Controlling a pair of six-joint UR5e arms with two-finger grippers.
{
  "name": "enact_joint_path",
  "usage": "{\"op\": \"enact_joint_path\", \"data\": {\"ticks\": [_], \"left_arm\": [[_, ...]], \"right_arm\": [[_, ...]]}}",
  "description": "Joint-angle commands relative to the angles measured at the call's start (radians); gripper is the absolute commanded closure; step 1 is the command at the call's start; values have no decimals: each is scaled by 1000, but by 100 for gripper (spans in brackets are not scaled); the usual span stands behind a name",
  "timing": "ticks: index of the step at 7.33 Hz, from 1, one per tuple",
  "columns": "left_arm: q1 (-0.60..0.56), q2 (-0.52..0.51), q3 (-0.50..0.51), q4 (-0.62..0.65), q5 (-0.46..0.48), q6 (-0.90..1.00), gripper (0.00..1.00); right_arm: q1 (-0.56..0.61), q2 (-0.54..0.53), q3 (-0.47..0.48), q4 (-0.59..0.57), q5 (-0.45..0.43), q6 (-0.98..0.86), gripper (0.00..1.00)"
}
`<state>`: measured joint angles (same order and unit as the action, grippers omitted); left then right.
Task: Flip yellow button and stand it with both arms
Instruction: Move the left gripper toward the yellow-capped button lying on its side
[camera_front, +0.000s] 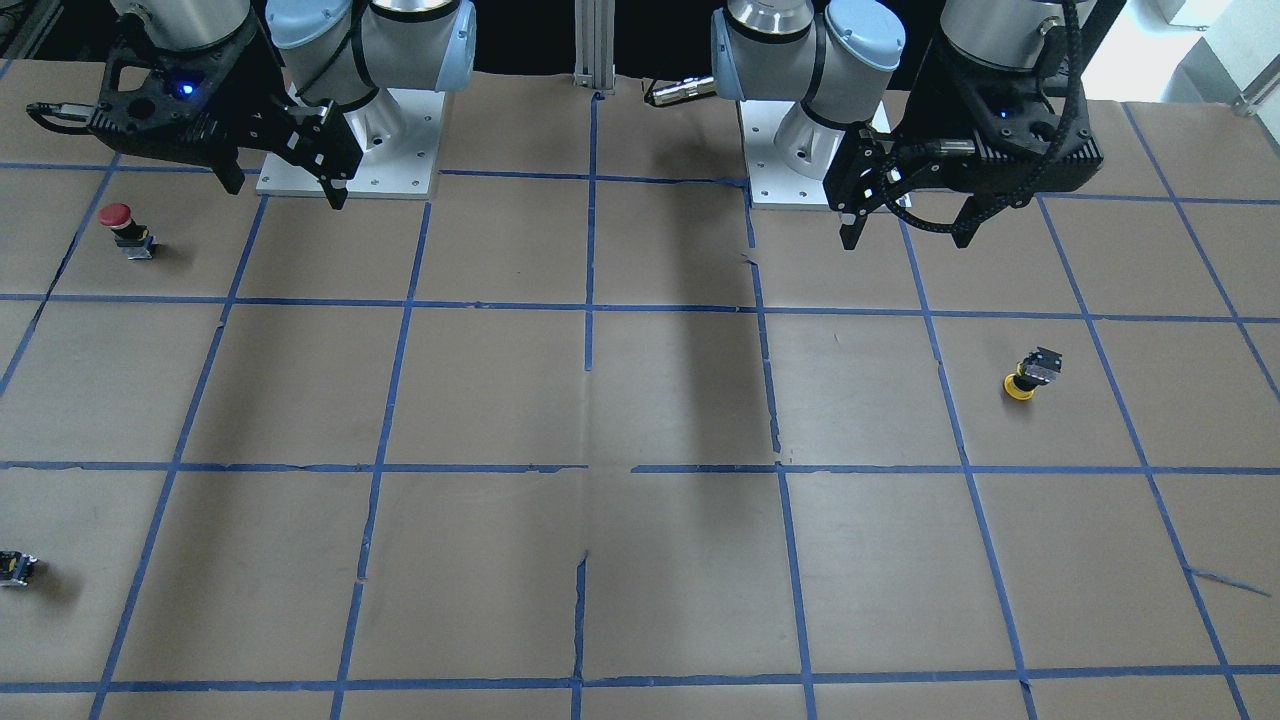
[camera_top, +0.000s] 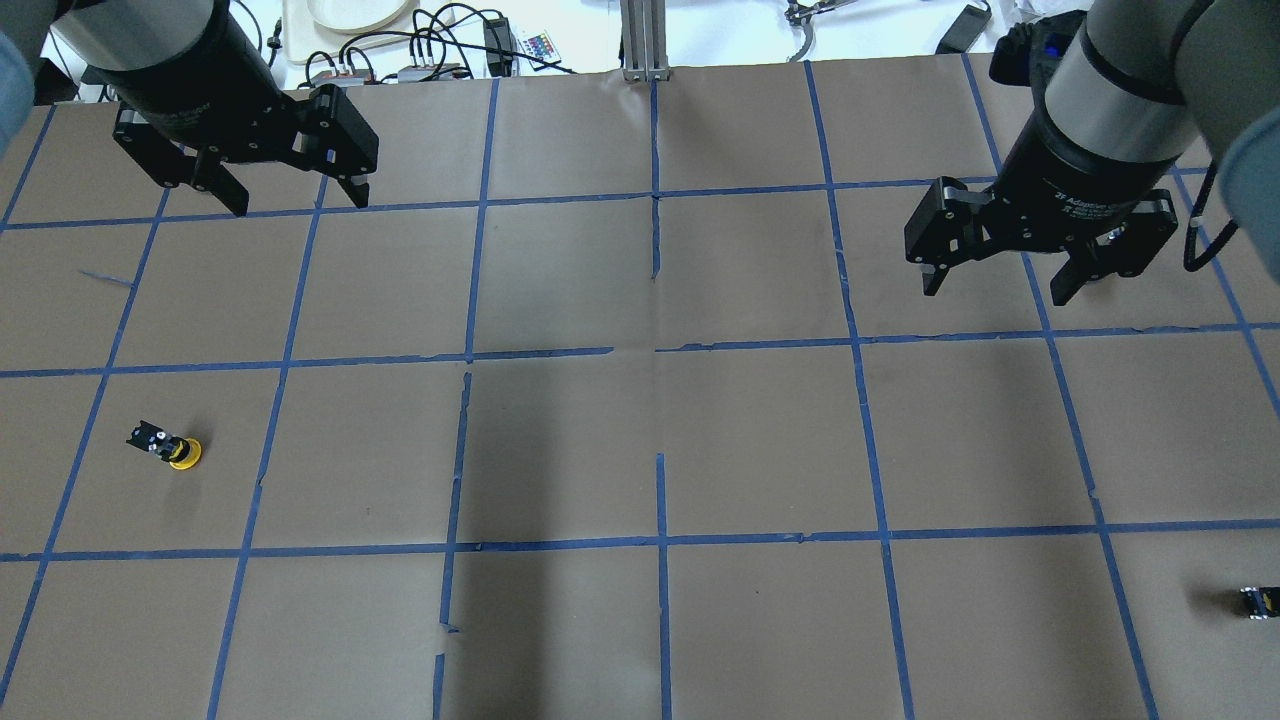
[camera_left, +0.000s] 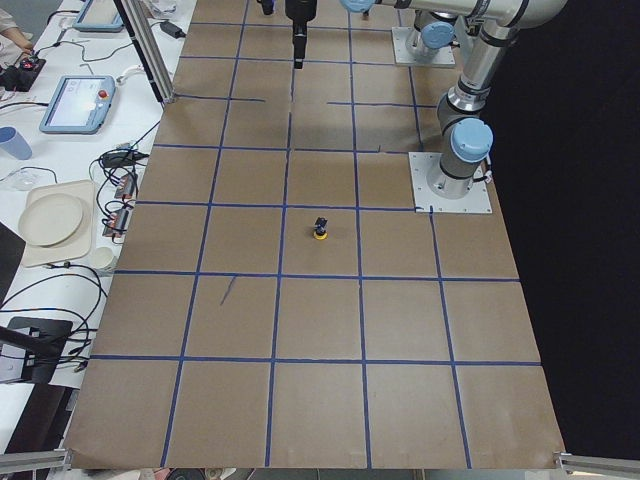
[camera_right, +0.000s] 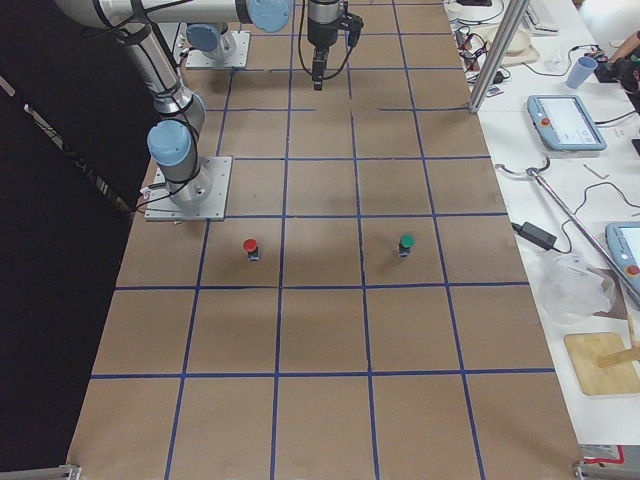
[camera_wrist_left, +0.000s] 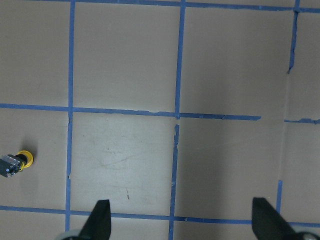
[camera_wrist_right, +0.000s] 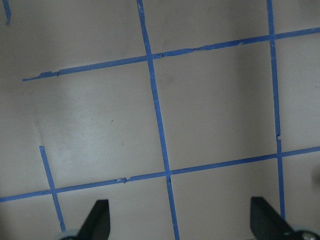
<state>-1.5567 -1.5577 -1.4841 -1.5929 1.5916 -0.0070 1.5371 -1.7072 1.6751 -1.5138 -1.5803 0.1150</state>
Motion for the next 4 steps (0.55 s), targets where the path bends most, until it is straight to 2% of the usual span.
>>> {"op": "enact_joint_path", "data": {"ticks": [1, 4], "left_arm": [[-8, -2, 4, -4, -2, 22, 0], [42, 13, -44, -10, 11, 68, 0]], "right_arm": [[0, 0, 0, -9, 0, 0, 0], [0, 0, 0, -9, -3, -1, 0]]}}
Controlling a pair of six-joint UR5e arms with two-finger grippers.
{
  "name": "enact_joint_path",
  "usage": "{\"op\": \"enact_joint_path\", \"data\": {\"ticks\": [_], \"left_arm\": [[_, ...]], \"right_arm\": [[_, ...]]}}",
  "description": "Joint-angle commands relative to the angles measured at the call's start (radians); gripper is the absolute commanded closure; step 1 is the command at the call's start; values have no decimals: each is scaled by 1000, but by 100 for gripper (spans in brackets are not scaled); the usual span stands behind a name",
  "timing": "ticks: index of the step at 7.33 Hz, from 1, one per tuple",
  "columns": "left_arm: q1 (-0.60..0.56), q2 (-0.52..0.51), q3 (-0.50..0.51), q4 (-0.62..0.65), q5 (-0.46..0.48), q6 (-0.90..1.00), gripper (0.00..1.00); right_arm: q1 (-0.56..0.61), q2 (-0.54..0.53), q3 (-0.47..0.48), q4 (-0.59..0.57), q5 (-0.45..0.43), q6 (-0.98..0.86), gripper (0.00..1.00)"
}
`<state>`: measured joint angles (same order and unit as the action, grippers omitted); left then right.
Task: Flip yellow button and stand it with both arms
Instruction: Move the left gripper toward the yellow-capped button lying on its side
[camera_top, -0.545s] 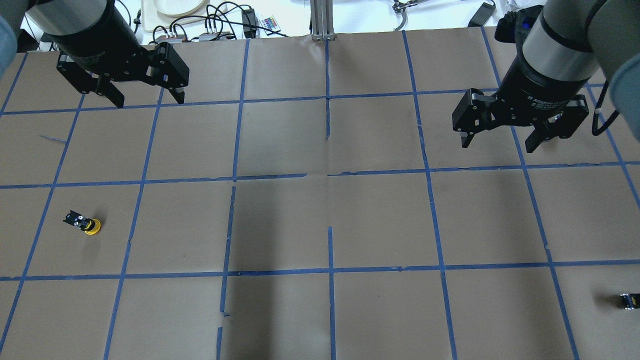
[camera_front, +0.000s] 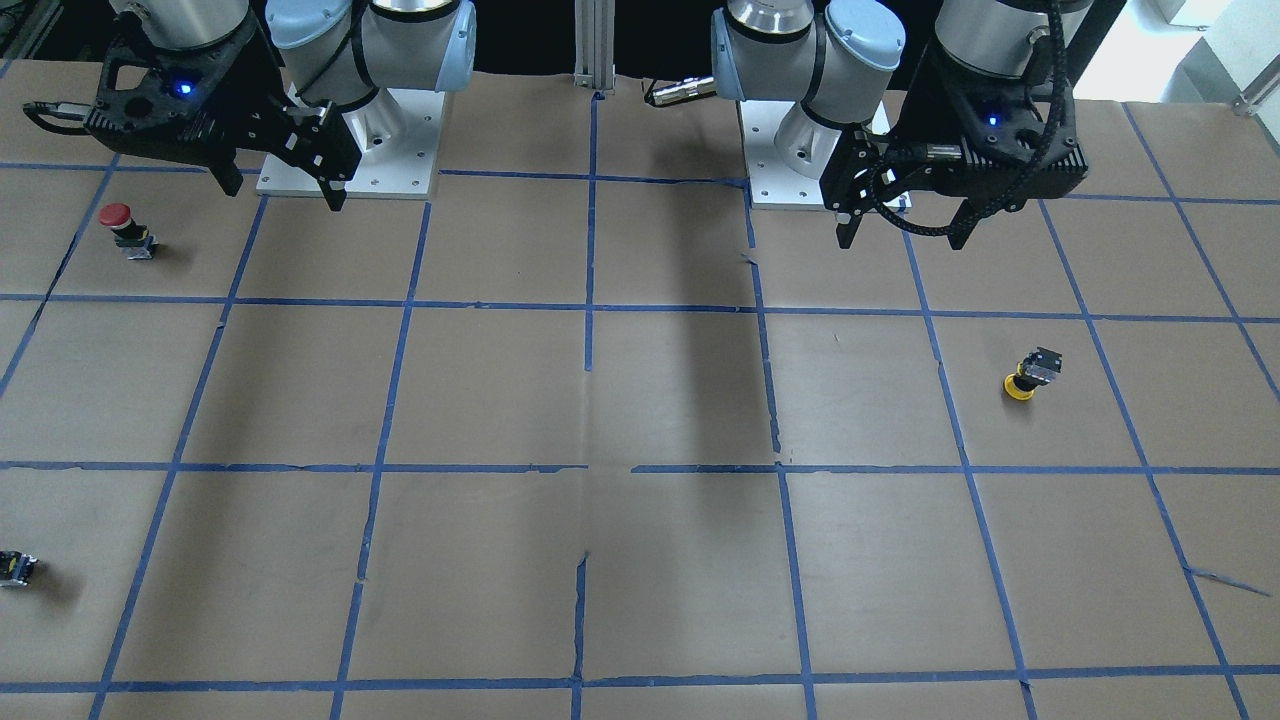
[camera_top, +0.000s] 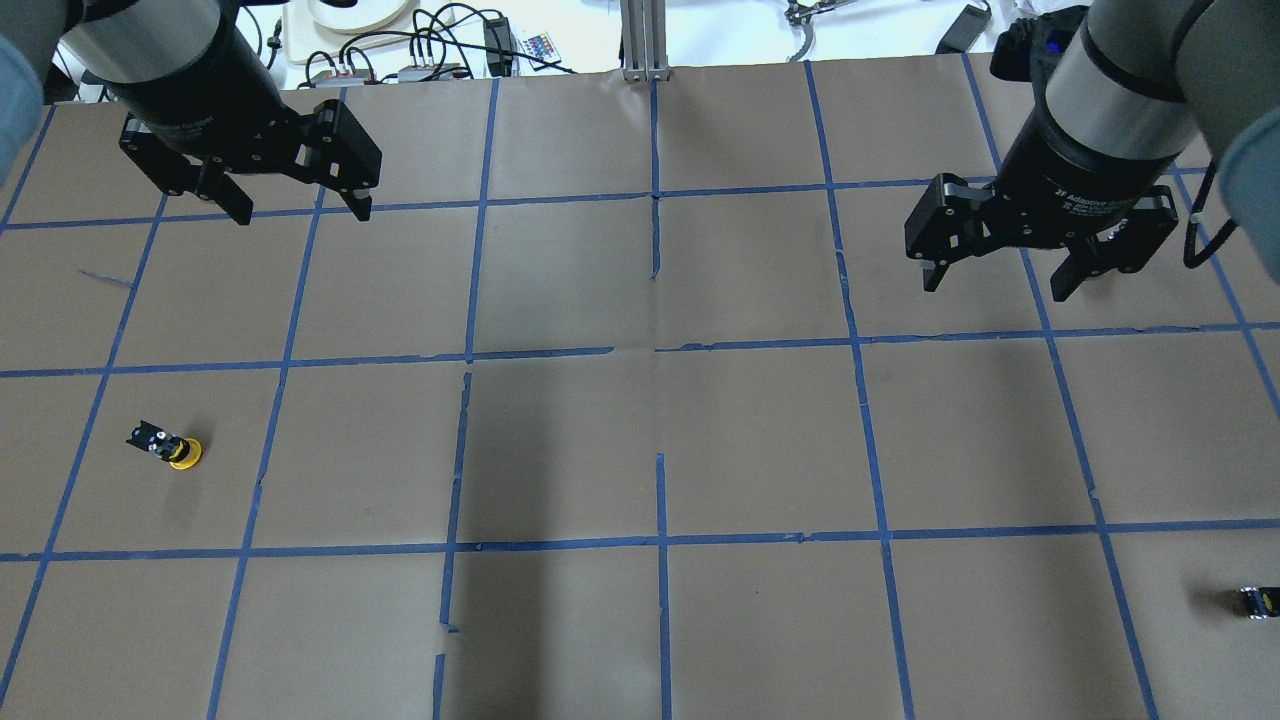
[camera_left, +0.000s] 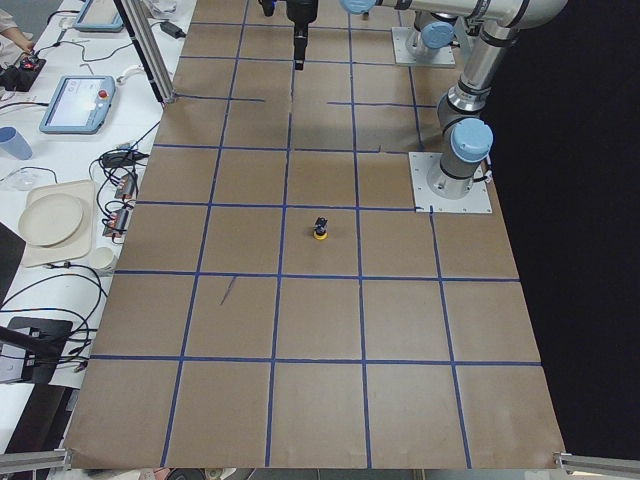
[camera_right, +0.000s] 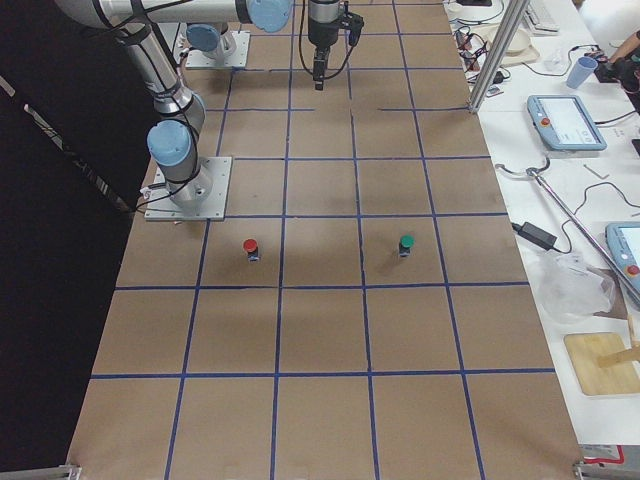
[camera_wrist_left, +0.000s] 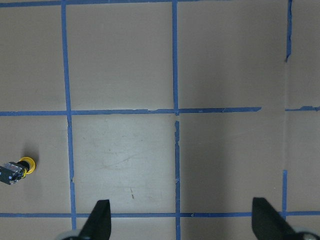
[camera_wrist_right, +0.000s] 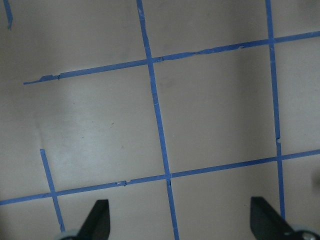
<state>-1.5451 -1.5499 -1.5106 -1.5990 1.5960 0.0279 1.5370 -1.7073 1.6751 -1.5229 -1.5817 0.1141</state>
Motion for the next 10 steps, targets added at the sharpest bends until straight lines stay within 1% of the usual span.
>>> {"op": "enact_joint_path", "data": {"ticks": [1, 2, 4, 6, 7, 8, 9, 10], "left_arm": [[66, 11, -23, -10, 24, 90, 0], [119, 14, -23, -54, 47, 102, 0], [224, 16, -34, -44, 123, 226, 0], [330, -27, -51, 8, 119, 358, 0], [392, -54, -81, 49, 117, 448, 0], [436, -65, -114, 75, 116, 577, 0], [468, -67, -155, 129, 114, 642, 0], [486, -68, -195, 169, 114, 656, 0]], "right_arm": [[0, 0, 0, 0, 2, -1, 0], [0, 0, 0, 0, 0, 1, 0], [0, 0, 0, 0, 3, 1, 0], [0, 0, 0, 0, 2, 1, 0], [0, 0, 0, 0, -1, -1, 0], [0, 0, 0, 0, 5, 4, 0], [2, 0, 0, 3, 5, 3, 0], [2, 0, 0, 3, 6, 1, 0]]}}
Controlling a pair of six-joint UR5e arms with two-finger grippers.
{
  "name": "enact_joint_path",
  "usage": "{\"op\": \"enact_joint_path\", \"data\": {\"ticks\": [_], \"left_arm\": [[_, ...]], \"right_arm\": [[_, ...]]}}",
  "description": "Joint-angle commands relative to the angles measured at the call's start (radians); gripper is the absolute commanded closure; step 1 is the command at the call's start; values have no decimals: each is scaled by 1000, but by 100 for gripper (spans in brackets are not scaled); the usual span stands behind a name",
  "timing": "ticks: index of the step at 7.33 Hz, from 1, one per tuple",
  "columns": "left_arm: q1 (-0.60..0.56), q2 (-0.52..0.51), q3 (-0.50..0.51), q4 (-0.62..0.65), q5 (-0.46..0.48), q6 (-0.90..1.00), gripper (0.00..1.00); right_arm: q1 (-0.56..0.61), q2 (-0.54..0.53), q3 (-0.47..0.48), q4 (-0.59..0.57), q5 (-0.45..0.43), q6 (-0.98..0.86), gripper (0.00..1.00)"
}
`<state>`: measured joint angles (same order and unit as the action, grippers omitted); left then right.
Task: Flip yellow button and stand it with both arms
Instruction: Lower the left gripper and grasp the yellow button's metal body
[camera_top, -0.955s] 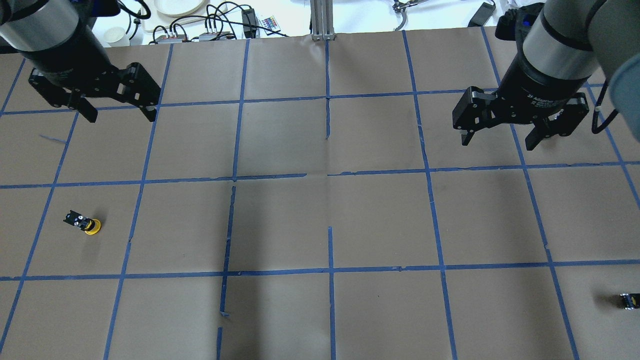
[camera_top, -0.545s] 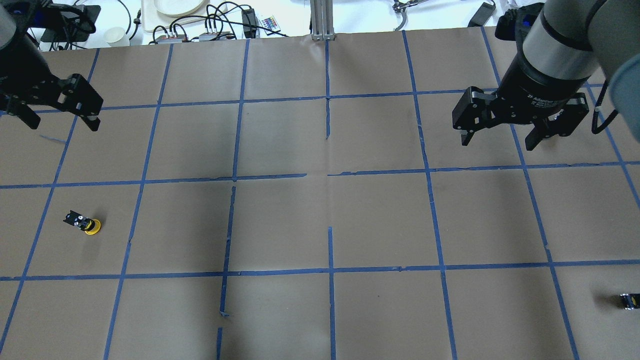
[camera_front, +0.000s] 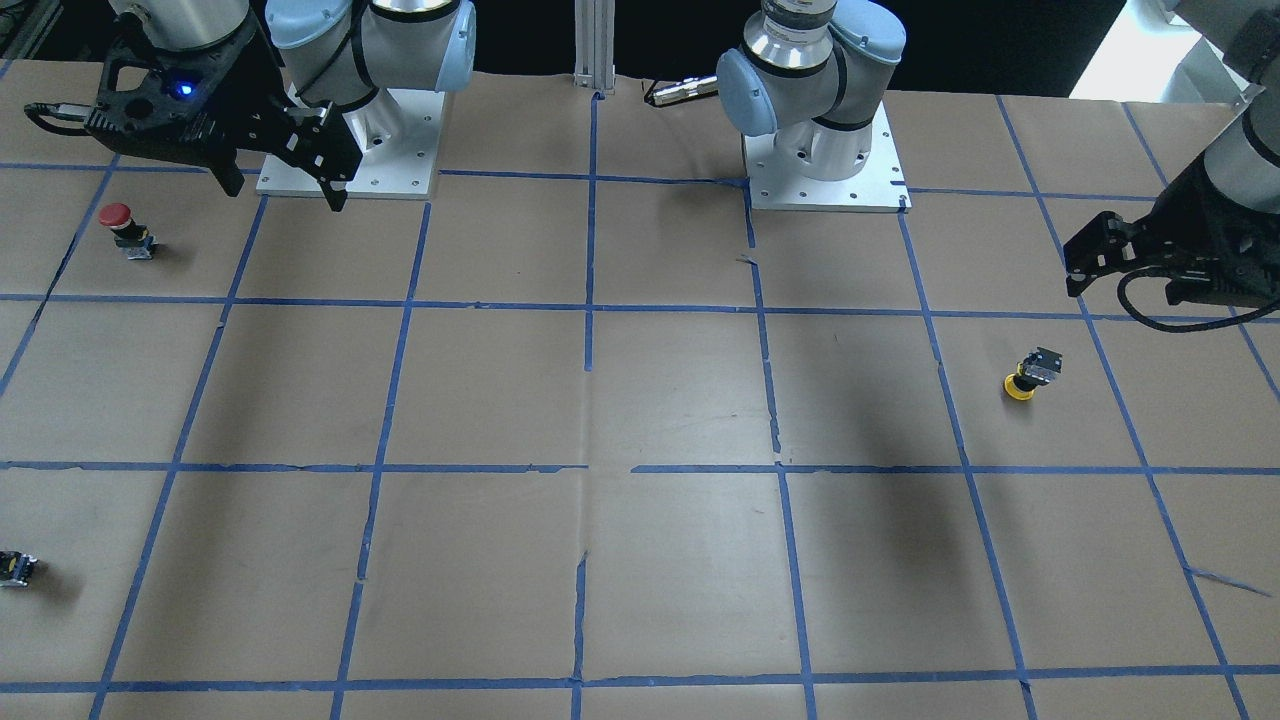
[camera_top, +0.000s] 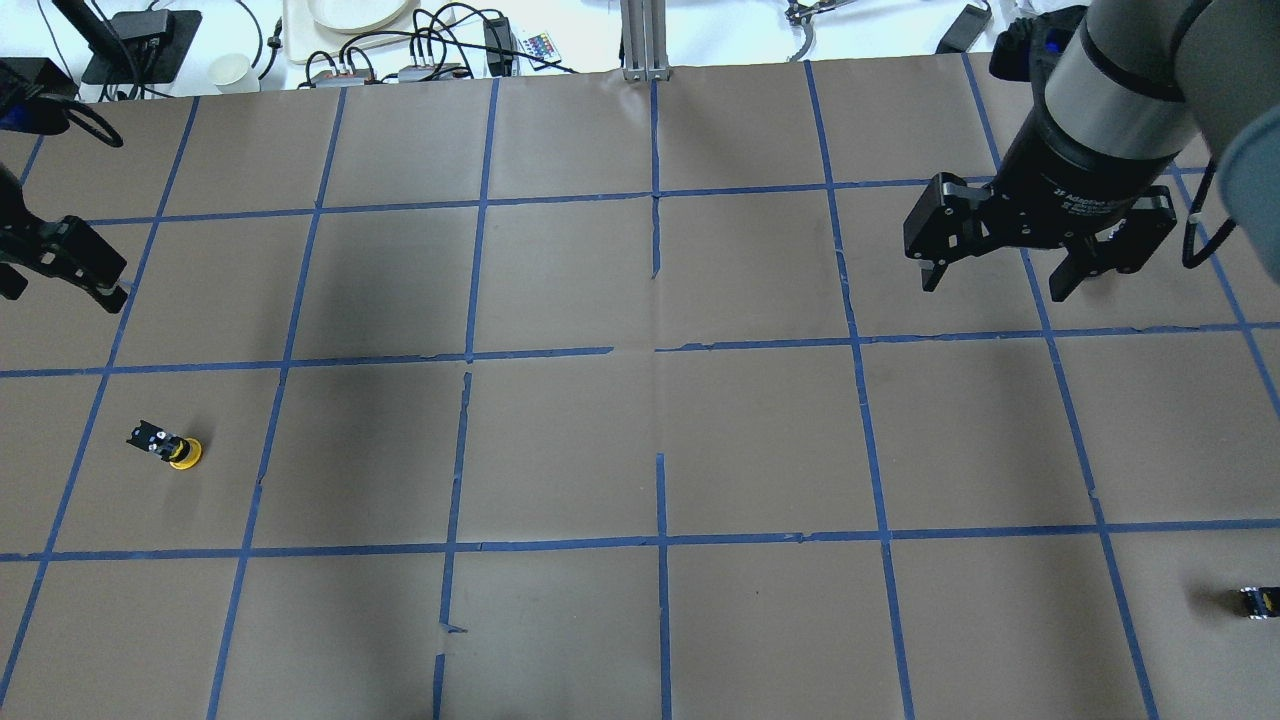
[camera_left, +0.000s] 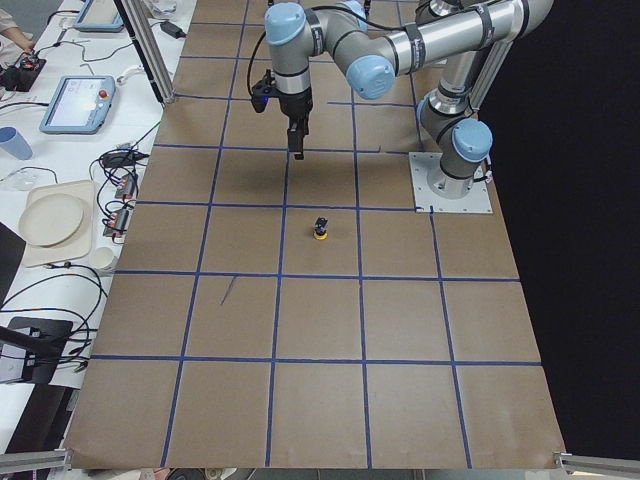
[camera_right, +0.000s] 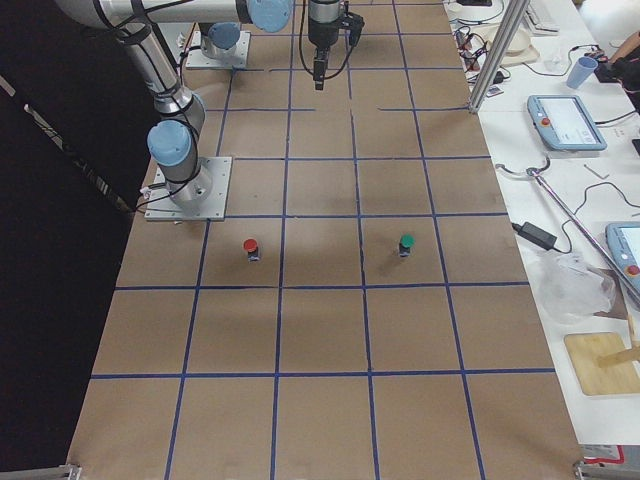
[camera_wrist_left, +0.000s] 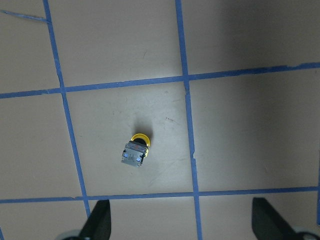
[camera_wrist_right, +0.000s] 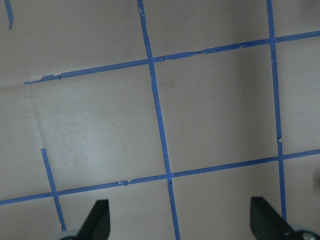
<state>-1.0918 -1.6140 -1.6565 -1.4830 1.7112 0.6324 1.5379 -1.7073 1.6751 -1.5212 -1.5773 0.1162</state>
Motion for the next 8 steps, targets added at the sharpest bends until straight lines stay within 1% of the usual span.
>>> {"op": "enact_joint_path", "data": {"ticks": [1, 2, 4, 5, 6, 8], "left_arm": [[55, -4, -90, 116, -1, 113, 1], [79, -9, -147, 206, -4, 174, 1], [143, -17, -256, 340, -108, 298, 0], [179, -26, -293, 340, -110, 350, 0], [199, -61, -307, 351, -107, 410, 0], [239, -121, -328, 426, -108, 546, 1]], "right_arm": [[1, 0, 2, 3, 0, -1, 0], [1, 0, 0, 0, 3, -3, 0], [2, 0, 2, 1, 2, -1, 0], [2, 0, 2, 1, 5, 0, 0], [2, 0, 2, 1, 5, 0, 0], [4, 0, 2, 1, 8, 0, 0]]}}
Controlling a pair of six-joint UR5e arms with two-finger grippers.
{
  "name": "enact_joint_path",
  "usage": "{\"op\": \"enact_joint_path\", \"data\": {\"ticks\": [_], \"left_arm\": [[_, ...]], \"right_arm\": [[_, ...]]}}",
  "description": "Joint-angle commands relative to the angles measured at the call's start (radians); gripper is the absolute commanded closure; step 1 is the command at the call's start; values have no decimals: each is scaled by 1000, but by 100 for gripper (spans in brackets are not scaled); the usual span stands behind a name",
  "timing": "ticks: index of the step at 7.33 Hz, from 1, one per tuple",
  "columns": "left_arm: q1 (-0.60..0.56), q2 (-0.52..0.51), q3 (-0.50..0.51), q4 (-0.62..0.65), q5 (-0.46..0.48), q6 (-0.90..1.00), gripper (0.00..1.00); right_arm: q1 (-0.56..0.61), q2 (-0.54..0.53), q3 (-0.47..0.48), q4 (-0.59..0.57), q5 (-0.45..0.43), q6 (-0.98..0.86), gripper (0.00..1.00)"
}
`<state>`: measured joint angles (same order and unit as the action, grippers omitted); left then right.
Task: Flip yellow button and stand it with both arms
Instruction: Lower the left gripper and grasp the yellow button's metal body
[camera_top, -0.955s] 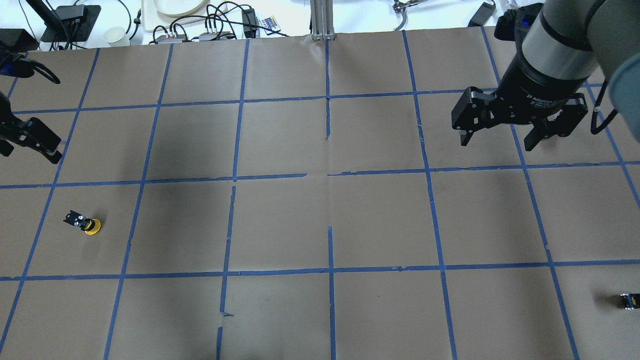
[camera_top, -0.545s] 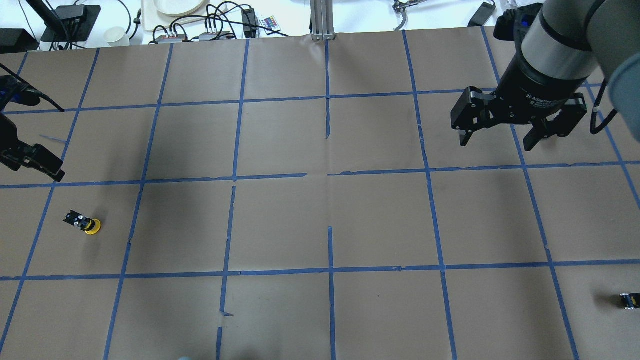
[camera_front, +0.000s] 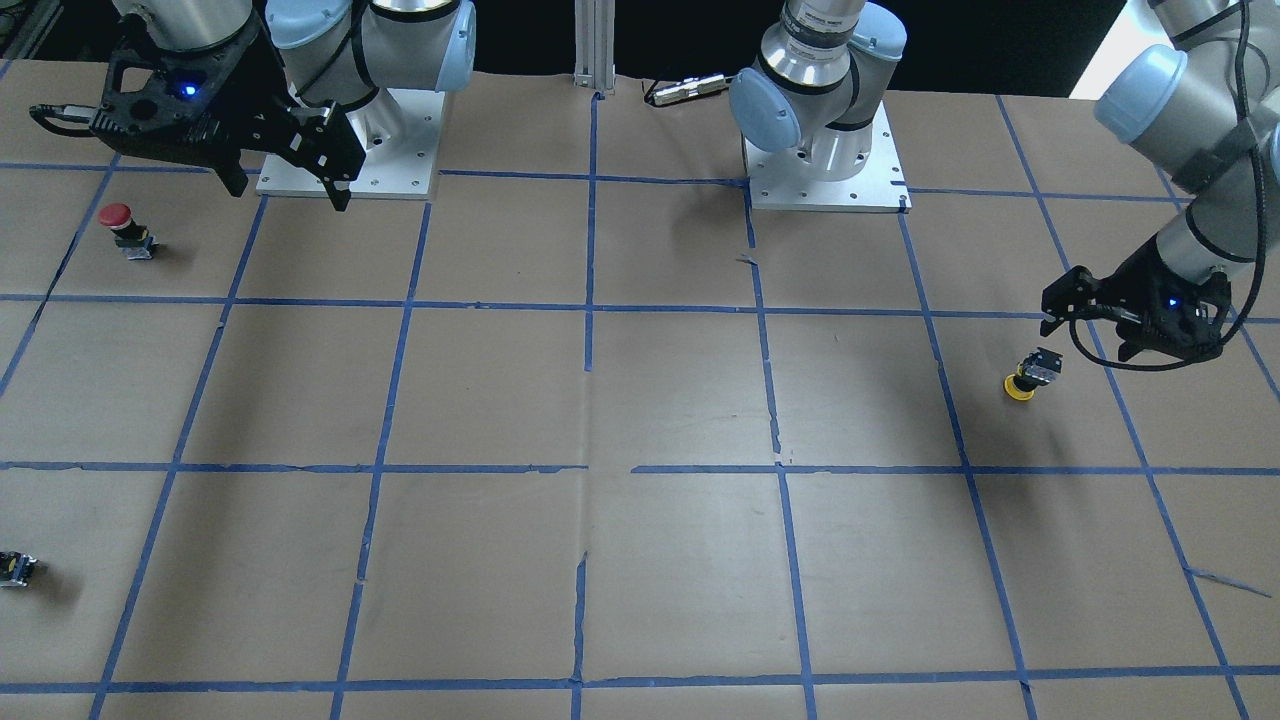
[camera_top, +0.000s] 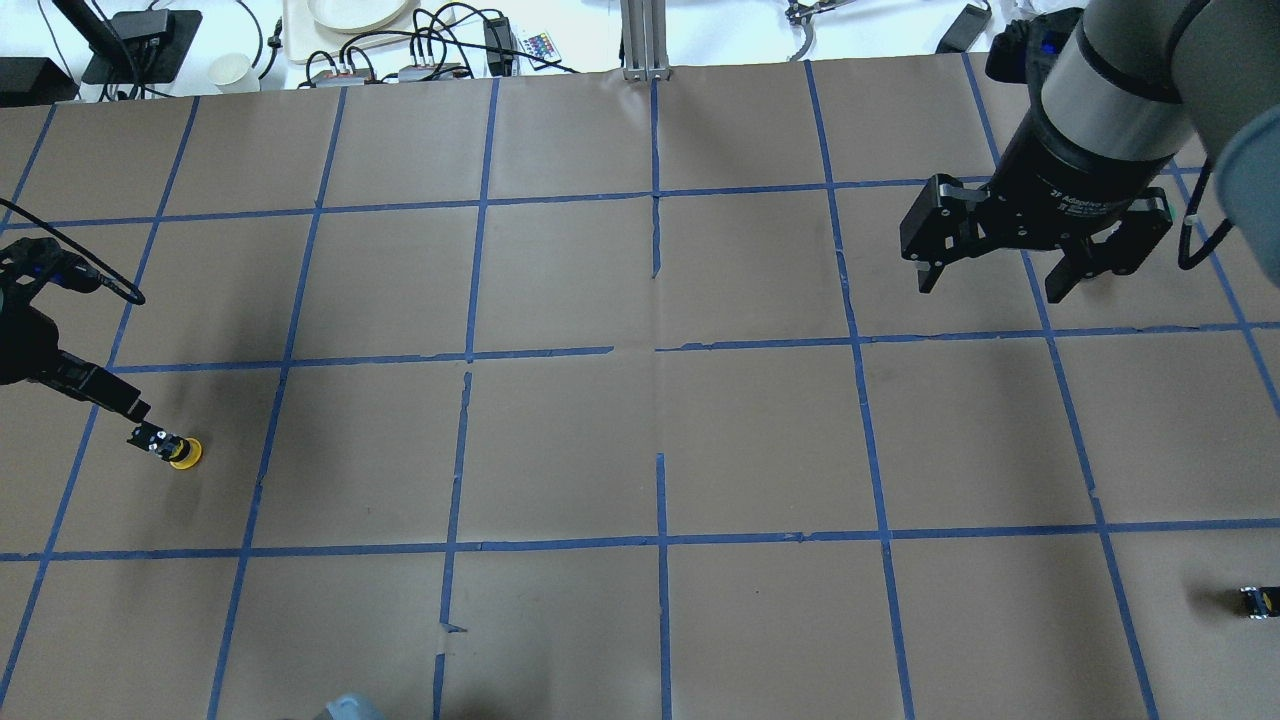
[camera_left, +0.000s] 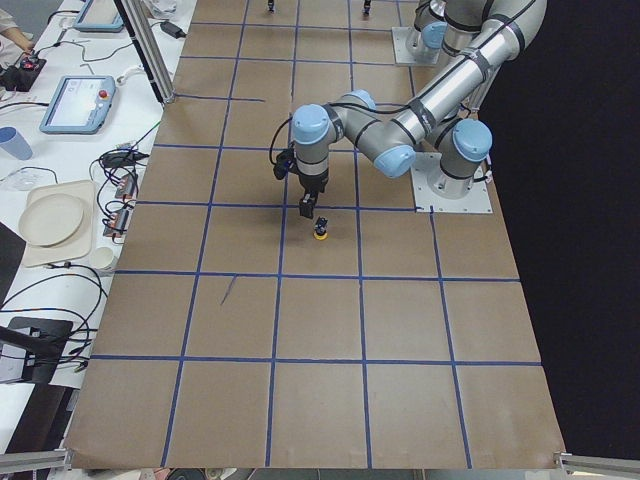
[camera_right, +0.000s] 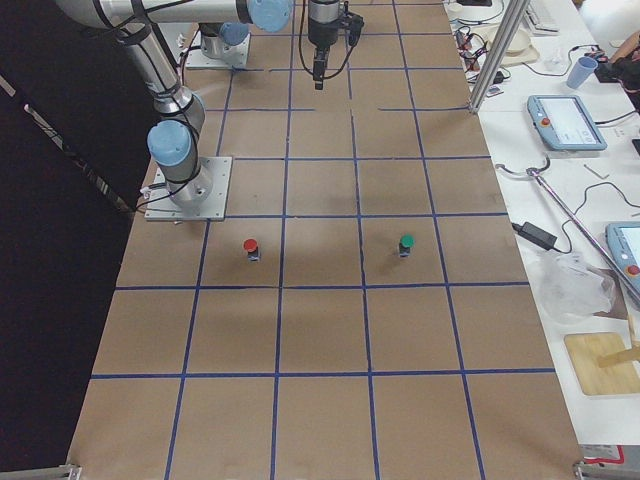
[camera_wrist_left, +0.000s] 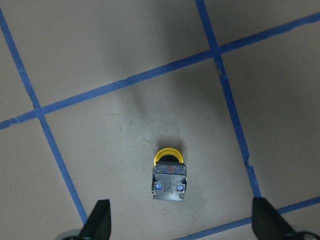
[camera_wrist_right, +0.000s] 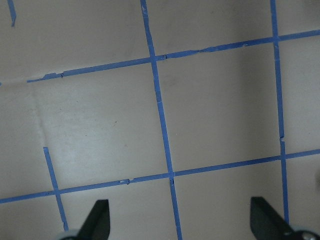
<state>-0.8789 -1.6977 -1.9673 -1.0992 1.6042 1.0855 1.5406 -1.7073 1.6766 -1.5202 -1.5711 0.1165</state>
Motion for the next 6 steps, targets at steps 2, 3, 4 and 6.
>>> {"op": "enact_joint_path", "data": {"ticks": [2, 3, 4, 6], "left_arm": [[31, -40, -92, 155, -44, 105, 1], [37, -37, -123, 188, -47, 102, 1], [40, -40, -128, 183, -46, 93, 1], [40, -42, -139, 180, -46, 80, 2]], "right_arm": [[0, 0, 0, 0, 0, 0, 0], [0, -2, -1, 0, -1, 0, 0], [1, -2, 0, 0, 2, 0, 0], [1, -2, 0, 0, 0, 2, 0]]}}
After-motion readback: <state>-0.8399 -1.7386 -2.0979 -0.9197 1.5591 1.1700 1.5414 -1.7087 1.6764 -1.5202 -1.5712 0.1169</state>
